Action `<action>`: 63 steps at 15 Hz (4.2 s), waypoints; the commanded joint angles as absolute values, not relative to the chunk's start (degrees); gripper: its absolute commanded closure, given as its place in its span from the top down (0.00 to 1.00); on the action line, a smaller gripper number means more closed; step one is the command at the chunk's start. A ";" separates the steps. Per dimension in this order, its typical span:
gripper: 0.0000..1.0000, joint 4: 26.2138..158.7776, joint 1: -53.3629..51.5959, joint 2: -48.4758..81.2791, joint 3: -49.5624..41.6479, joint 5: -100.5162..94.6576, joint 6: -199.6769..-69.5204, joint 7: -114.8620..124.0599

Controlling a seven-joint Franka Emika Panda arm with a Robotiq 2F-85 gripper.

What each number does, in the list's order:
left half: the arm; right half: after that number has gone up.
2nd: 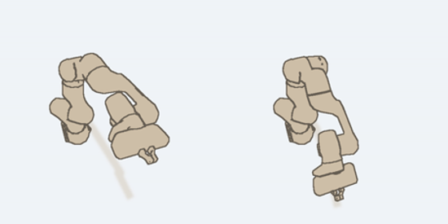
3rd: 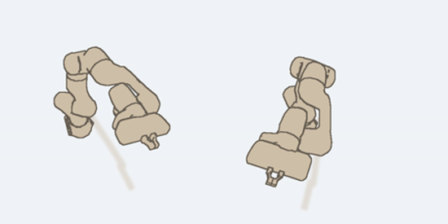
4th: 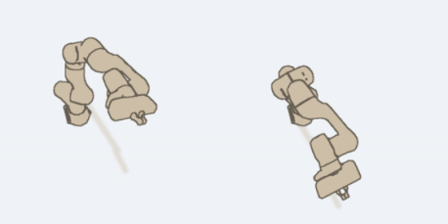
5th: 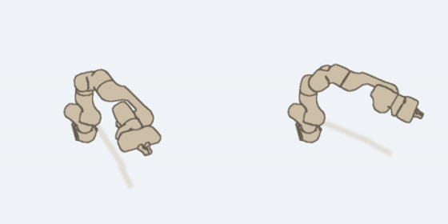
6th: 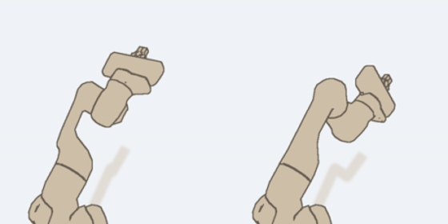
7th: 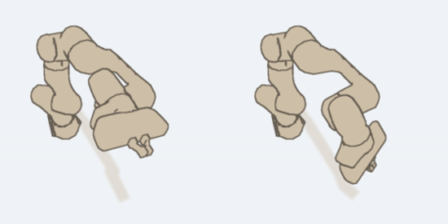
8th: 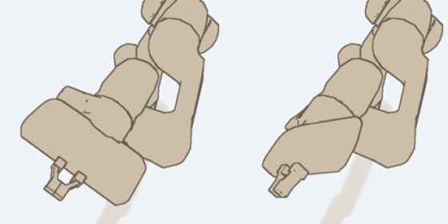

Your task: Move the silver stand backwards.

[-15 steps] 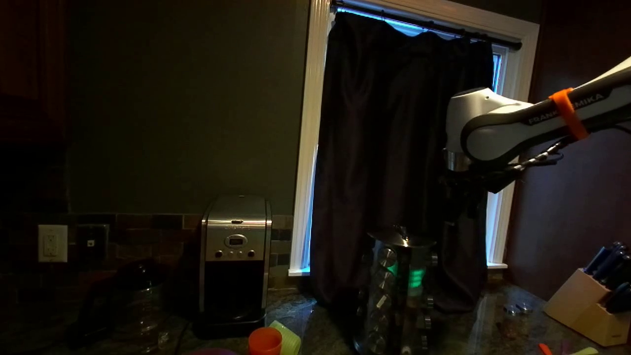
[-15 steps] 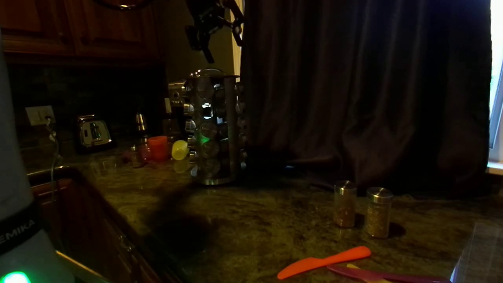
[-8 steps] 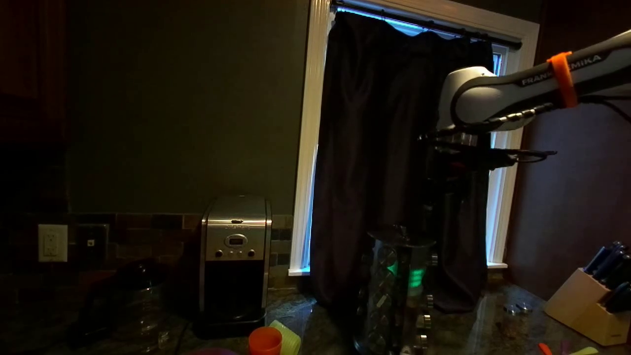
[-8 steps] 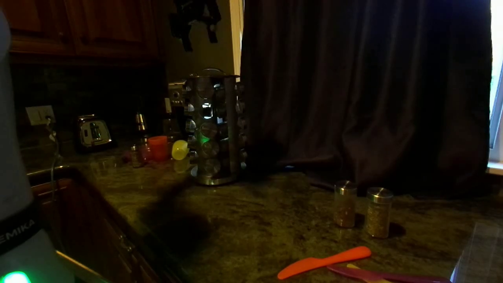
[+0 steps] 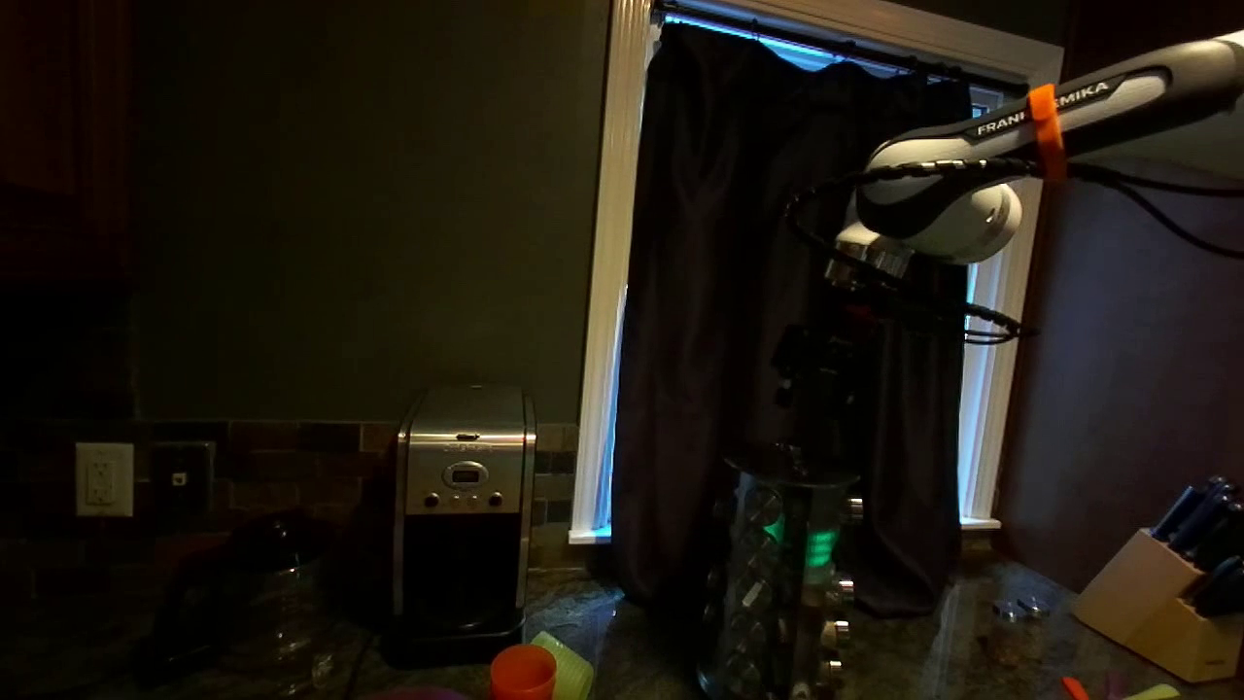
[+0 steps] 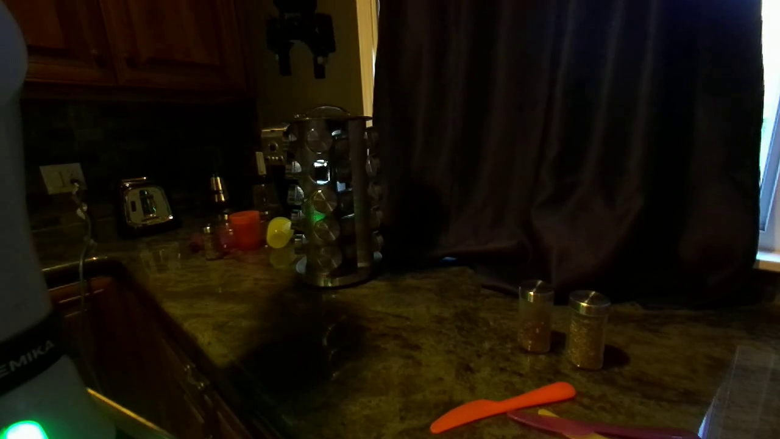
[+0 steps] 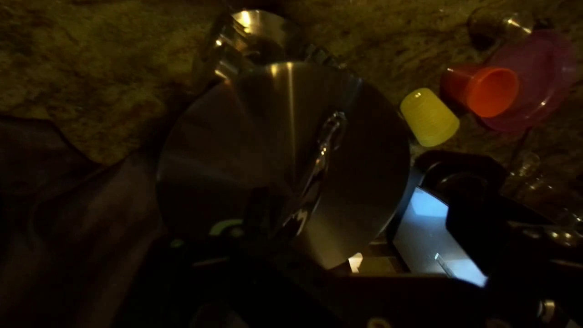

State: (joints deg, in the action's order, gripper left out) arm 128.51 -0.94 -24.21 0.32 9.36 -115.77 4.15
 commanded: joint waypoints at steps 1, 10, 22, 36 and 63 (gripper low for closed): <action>1.00 128.98 -2.57 -22.24 -5.56 20.01 -119.66 -5.50; 1.00 130.74 -1.42 -18.25 -17.56 44.77 -110.26 -32.61; 1.00 130.74 2.19 -15.06 -16.07 55.21 -106.71 -33.97; 1.00 132.34 8.10 -11.39 -12.98 65.94 -107.87 -31.77; 0.29 133.41 7.84 -10.10 -9.92 68.65 -106.72 -30.53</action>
